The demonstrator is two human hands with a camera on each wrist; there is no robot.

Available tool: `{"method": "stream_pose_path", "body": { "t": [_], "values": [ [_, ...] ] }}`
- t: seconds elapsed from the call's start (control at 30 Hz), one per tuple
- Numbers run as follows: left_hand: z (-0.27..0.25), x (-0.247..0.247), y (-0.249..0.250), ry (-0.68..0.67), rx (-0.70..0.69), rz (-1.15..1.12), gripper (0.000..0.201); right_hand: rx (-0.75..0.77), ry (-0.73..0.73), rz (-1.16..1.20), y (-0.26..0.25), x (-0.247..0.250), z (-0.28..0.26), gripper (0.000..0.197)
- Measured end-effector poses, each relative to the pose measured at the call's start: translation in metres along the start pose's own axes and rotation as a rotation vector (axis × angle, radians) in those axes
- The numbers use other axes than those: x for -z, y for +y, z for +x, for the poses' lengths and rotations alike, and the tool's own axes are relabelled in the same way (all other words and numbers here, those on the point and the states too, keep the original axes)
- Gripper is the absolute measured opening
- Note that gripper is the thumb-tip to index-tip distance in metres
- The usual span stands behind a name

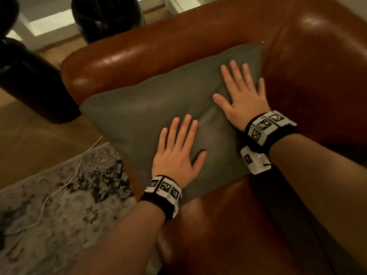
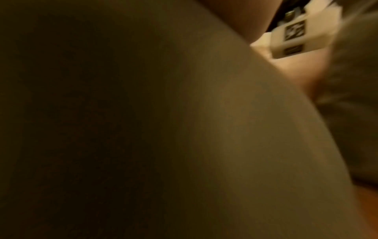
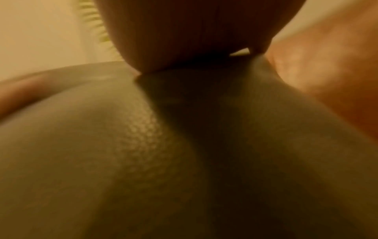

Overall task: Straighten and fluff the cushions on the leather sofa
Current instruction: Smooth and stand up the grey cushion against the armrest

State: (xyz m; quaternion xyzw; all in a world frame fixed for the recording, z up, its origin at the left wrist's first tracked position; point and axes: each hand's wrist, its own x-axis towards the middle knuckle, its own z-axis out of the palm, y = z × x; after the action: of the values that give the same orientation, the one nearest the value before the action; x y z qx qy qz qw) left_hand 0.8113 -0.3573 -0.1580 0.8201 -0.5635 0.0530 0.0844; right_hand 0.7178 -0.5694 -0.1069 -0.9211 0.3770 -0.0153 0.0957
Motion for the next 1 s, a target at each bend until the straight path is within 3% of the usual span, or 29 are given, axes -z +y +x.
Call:
{"method": "stream_pose_path", "body": {
  "t": [0.13,0.3,0.4,0.47,0.57,0.63,0.77,0.87,1.0],
  "values": [
    [-0.033,-0.021,-0.028,0.047,0.240,-0.046,0.084,-0.022,-0.019,-0.023,0.006,-0.002,0.008,0.071],
    [-0.070,-0.040,-0.053,0.012,0.451,-0.131,0.080,-0.048,-0.057,0.024,0.017,0.006,0.010,0.070],
    [-0.085,-0.032,-0.056,0.007,0.535,-0.219,0.077,-0.081,0.039,0.029,0.000,0.008,-0.005,0.069],
    [-0.085,-0.021,-0.038,0.064,0.456,-0.257,0.078,-0.033,0.151,0.038,-0.024,-0.001,-0.035,0.068],
    [-0.077,-0.018,-0.006,0.124,0.107,-0.229,0.072,0.133,0.185,0.032,-0.066,-0.050,-0.105,0.069],
    [-0.067,-0.030,-0.003,0.118,-0.019,-0.163,0.070,0.117,0.186,0.019,-0.073,-0.091,-0.134,0.066],
    [-0.063,-0.048,-0.030,0.090,-0.028,-0.049,0.072,-0.121,0.303,0.098,-0.041,-0.132,-0.131,0.069],
    [-0.080,-0.054,-0.049,0.064,0.042,-0.022,0.074,-0.334,0.377,0.216,-0.024,-0.149,-0.130,0.073],
    [-0.097,-0.045,-0.045,0.087,0.130,-0.042,0.077,-0.811,0.373,0.698,-0.007,-0.161,-0.139,0.091]
  ]
}}
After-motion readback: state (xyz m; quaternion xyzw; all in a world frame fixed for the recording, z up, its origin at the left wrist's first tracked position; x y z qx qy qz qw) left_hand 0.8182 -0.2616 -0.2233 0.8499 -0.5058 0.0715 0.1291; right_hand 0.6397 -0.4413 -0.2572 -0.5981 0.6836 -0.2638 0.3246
